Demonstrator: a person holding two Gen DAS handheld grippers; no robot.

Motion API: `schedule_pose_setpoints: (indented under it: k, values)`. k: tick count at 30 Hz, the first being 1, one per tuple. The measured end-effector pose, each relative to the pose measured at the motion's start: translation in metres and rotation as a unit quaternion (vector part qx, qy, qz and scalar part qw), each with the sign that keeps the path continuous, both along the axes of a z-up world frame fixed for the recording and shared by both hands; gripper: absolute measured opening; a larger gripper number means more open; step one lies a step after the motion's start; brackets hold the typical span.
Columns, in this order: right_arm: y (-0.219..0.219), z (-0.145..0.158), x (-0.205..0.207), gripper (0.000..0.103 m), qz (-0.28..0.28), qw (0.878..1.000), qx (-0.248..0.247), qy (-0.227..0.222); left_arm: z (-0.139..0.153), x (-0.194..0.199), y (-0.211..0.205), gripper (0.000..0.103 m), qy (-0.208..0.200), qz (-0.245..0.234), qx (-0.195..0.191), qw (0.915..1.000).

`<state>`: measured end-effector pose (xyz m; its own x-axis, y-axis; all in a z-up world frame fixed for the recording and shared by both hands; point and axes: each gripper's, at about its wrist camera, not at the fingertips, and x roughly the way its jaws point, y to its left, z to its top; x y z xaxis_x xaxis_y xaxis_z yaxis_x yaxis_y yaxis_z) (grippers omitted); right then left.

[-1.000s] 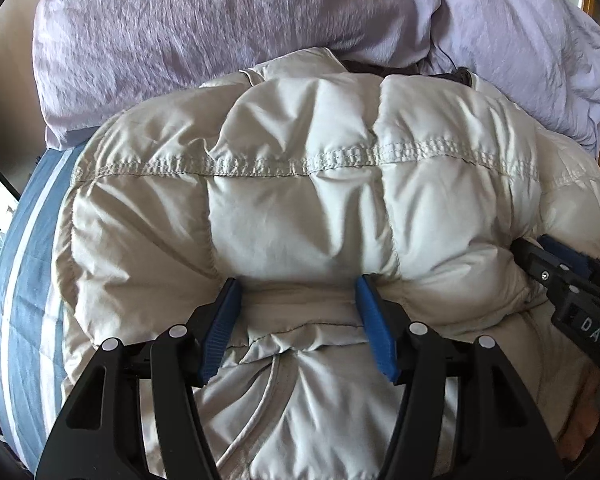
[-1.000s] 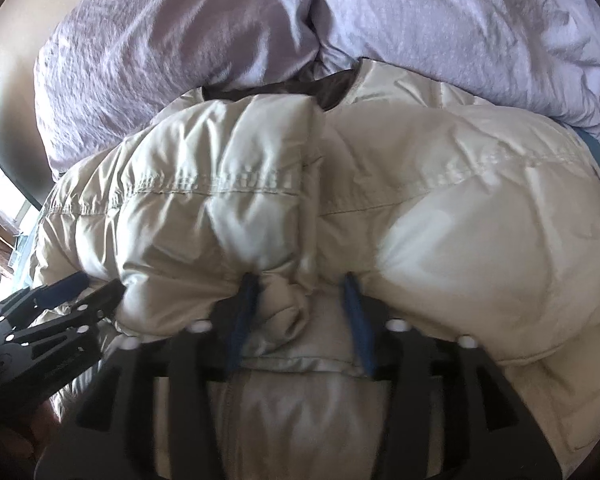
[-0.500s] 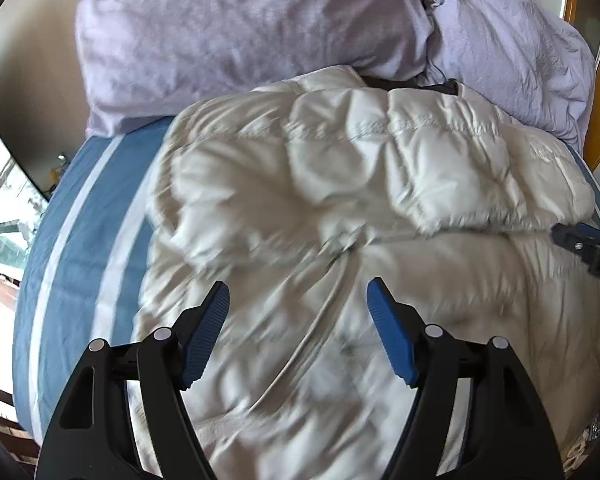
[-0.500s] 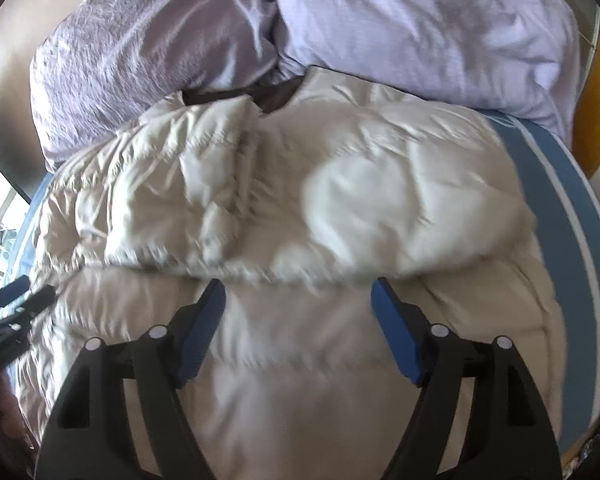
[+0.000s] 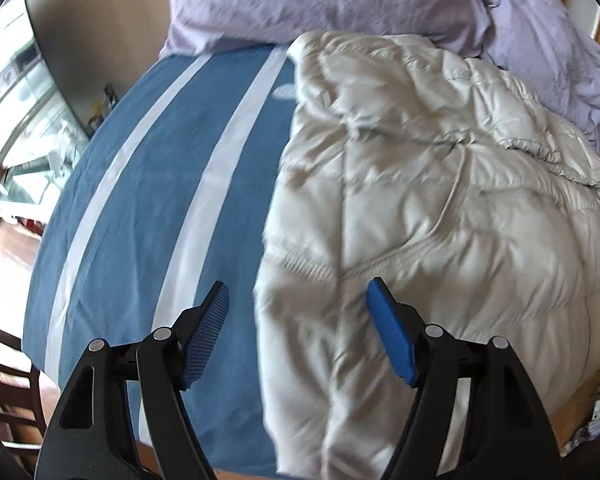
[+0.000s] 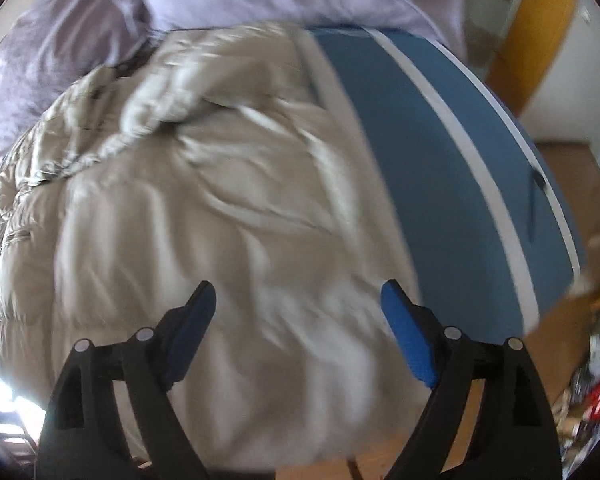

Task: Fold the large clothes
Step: 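Move both grippers to the jacket hem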

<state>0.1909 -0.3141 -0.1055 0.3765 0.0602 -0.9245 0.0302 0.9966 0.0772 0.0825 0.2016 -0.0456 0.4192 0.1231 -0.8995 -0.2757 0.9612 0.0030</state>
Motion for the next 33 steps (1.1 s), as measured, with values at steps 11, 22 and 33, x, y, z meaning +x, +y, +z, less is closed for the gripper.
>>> schedule_pose_setpoints:
  k: [11,22,33]
  values:
    - [-0.049,-0.026,-0.037,0.085,-0.01,0.997,0.06,0.05,-0.006,-0.02,0.007,0.078,0.001,0.011,-0.018,0.9998]
    - [-0.051,-0.03,-0.056,0.057,0.012,0.995,0.085,0.045,-0.02,-0.026,0.001,0.079,0.013,0.02,-0.046,0.9987]
    - [-0.043,-0.031,-0.052,0.056,0.011,0.995,0.092,0.046,-0.02,-0.041,0.008,0.079,0.01,0.019,-0.076,0.9969]
